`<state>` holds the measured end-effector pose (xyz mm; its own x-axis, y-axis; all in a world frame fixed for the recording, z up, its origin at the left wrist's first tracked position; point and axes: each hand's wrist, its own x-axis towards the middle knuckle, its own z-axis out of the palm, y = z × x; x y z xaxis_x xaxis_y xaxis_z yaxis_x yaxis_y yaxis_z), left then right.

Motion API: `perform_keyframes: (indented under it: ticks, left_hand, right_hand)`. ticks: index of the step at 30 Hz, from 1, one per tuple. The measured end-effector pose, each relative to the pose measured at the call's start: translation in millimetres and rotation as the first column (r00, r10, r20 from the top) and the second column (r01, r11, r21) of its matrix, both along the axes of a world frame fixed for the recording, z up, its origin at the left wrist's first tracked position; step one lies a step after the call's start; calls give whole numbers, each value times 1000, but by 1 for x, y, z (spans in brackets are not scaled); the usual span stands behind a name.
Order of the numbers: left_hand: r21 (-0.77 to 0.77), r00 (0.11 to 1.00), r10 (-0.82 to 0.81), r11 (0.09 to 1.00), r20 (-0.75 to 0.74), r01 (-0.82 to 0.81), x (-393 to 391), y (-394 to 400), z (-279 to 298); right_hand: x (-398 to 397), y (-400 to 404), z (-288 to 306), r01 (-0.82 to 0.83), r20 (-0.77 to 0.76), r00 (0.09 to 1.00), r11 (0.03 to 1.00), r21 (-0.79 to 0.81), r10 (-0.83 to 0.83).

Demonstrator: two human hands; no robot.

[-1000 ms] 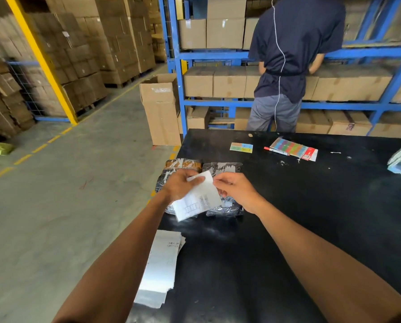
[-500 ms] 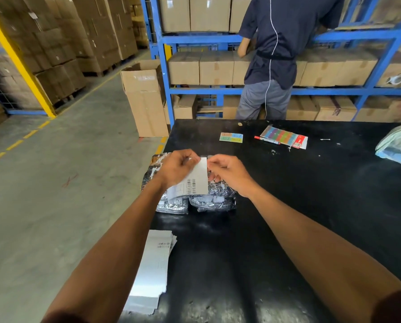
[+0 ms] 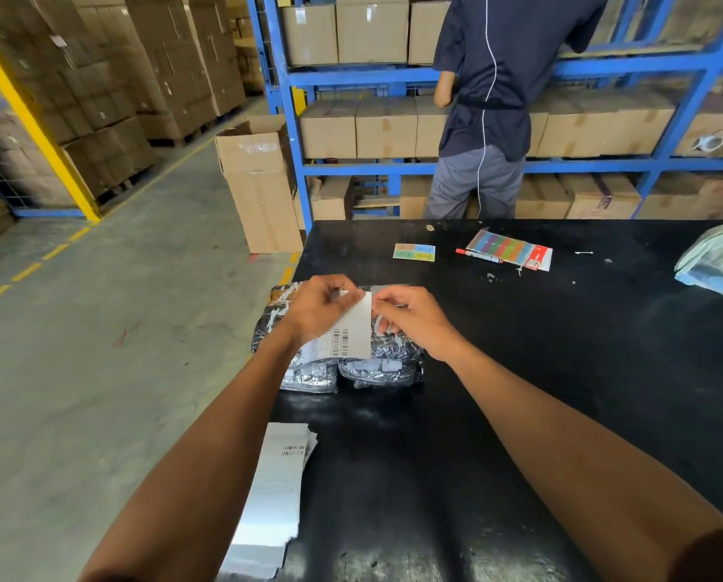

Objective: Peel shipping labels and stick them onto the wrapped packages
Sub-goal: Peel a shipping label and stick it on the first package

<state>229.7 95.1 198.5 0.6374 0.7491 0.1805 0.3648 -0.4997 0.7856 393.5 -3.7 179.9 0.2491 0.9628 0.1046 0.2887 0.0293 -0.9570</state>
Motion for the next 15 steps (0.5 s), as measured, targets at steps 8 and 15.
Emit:
perform_keyframes:
  ticks: [8,15]
  left_hand:
    - [22,1000,0,1000,-26,0,-2,-3,5]
    - [-50,998,-52,997,18,53,-2,-3,7]
  right_hand:
    - [1,3,2,-25,7,1000,1000,-17,26]
    - [3,2,7,-107,-86,991,994,-20,105]
